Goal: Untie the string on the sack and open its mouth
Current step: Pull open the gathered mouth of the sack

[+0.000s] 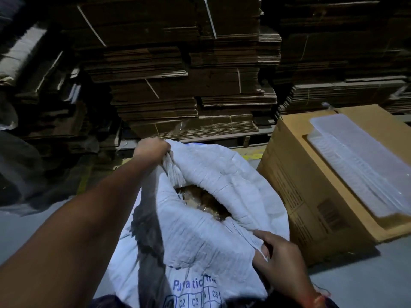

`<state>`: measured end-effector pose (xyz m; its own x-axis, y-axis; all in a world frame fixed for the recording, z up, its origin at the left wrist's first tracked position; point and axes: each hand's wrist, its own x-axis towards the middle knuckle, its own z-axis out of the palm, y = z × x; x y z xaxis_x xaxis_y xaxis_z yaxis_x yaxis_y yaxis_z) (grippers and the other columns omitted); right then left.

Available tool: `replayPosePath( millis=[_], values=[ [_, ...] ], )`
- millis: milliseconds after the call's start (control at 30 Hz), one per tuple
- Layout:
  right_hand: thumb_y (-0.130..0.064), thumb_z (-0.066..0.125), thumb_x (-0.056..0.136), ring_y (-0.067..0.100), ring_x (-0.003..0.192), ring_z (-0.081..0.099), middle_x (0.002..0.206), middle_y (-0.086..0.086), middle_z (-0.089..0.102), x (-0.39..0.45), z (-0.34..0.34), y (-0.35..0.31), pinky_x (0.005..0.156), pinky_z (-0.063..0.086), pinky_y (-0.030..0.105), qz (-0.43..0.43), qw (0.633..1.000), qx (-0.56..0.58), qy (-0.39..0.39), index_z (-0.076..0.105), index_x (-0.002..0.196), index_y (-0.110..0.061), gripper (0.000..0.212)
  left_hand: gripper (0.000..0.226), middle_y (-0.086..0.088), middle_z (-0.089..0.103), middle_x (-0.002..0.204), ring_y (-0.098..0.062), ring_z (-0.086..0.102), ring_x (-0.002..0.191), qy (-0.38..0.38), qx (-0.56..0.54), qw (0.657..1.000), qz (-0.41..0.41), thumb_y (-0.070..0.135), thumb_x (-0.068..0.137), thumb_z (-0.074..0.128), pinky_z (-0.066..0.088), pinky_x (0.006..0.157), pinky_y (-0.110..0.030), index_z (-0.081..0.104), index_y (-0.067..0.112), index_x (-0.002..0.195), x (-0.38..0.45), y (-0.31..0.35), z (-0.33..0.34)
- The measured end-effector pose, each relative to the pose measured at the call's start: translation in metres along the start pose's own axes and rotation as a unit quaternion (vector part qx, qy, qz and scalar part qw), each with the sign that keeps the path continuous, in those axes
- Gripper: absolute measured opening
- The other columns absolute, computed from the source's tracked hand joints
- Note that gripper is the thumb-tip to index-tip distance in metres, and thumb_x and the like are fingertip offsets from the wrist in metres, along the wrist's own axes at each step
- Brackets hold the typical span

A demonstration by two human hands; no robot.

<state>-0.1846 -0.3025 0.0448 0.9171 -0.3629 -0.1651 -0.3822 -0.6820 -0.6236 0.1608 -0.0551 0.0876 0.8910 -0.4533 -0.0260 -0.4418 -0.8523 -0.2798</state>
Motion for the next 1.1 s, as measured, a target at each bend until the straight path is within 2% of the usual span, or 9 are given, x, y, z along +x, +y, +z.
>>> replayPosePath(
  millis=[133,400,500,633,733,867,967,1033,1100],
  values=[
    [-0.012,0.073,0.072,0.001,0.078,0.065,0.078,-0.025,0.065,-0.005,-0.004,0.013,0.064,0.045,0.004,0.021,1.0,0.007,0.003,0.076,0.117,-0.029,0.047,0.025,-0.008,0.074,0.102,-0.035,0.073,0.094,0.013,-0.016,0.999,-0.039,0.012,0.089,0.061,0.05,0.068,-0.034,0.076,0.026,0.103,0.005,0.0,0.002],
    [-0.018,0.07,0.076,0.008,0.072,0.065,0.066,-0.004,0.063,0.002,0.003,0.015,0.064,0.045,0.01,-0.004,1.0,0.016,-0.022,0.072,0.121,-0.029,0.047,0.025,-0.01,0.074,0.105,-0.037,0.072,0.096,0.014,-0.068,0.997,-0.02,0.016,0.09,0.058,0.053,0.073,-0.035,0.075,0.026,0.105,-0.006,0.008,0.005],
    [-0.022,0.07,0.077,0.007,0.071,0.066,0.069,-0.003,0.066,0.004,0.007,0.018,0.066,0.049,0.014,-0.012,1.0,0.015,-0.024,0.071,0.121,-0.03,0.045,0.025,-0.008,0.073,0.105,-0.035,0.071,0.096,0.021,-0.084,0.996,-0.003,0.018,0.092,0.058,0.053,0.071,-0.035,0.074,0.028,0.108,-0.015,0.009,0.008],
    [-0.026,0.073,0.081,0.006,0.075,0.067,0.073,-0.003,0.069,0.003,0.008,0.015,0.071,0.053,0.016,-0.019,0.999,0.019,-0.036,0.069,0.123,-0.033,0.043,0.036,-0.007,0.069,0.115,-0.035,0.069,0.105,-0.001,-0.147,0.989,0.01,0.017,0.091,0.06,0.058,0.084,-0.042,0.072,0.031,0.121,-0.025,0.007,0.011],
    [-0.034,0.079,0.081,0.005,0.081,0.066,0.077,-0.007,0.071,0.003,0.003,0.008,0.075,0.053,0.021,-0.063,0.997,0.045,-0.02,0.073,0.114,-0.037,0.034,0.053,-0.008,0.062,0.131,-0.034,0.067,0.113,0.047,-0.249,0.967,-0.04,0.012,0.088,0.061,0.056,0.089,-0.042,0.063,0.03,0.138,-0.04,0.011,0.013],
    [-0.032,0.077,0.087,0.0,0.094,0.057,0.088,-0.018,0.066,0.037,-0.006,-0.005,0.083,0.042,0.017,-0.181,0.981,0.042,0.057,0.075,0.108,-0.038,0.021,0.049,-0.01,0.058,0.132,-0.035,0.06,0.12,0.145,-0.36,0.906,-0.169,0.026,0.087,0.07,0.054,0.094,-0.043,0.062,0.032,0.136,-0.084,0.018,0.013],
    [-0.04,0.073,0.089,0.013,0.11,0.056,0.109,-0.013,0.064,0.091,-0.013,-0.024,0.095,0.041,0.021,-0.257,0.966,0.014,0.028,0.07,0.117,-0.042,0.028,0.055,-0.014,0.056,0.133,-0.031,0.064,0.108,0.087,-0.405,0.887,-0.205,0.041,0.086,0.075,0.053,0.09,-0.041,0.057,0.038,0.138,-0.127,0.025,0.025],
    [-0.042,0.069,0.091,0.02,0.126,0.05,0.13,-0.004,0.058,0.128,-0.014,-0.039,0.105,0.042,0.034,-0.272,0.961,-0.026,-0.05,0.065,0.127,-0.042,0.036,0.072,-0.015,0.055,0.129,-0.022,0.069,0.087,0.012,-0.439,0.886,-0.147,0.043,0.082,0.081,0.054,0.084,-0.035,0.046,0.046,0.146,-0.151,0.026,0.035],
    [-0.045,0.071,0.09,0.024,0.144,0.036,0.151,0.004,0.044,0.159,-0.014,-0.054,0.115,0.036,0.041,-0.265,0.946,-0.098,-0.161,0.055,0.139,-0.044,0.052,0.09,-0.011,0.049,0.131,-0.02,0.068,0.088,-0.062,-0.416,0.903,-0.094,0.044,0.081,0.083,0.053,0.085,-0.032,0.031,0.053,0.154,-0.167,0.025,0.04]
  ],
)
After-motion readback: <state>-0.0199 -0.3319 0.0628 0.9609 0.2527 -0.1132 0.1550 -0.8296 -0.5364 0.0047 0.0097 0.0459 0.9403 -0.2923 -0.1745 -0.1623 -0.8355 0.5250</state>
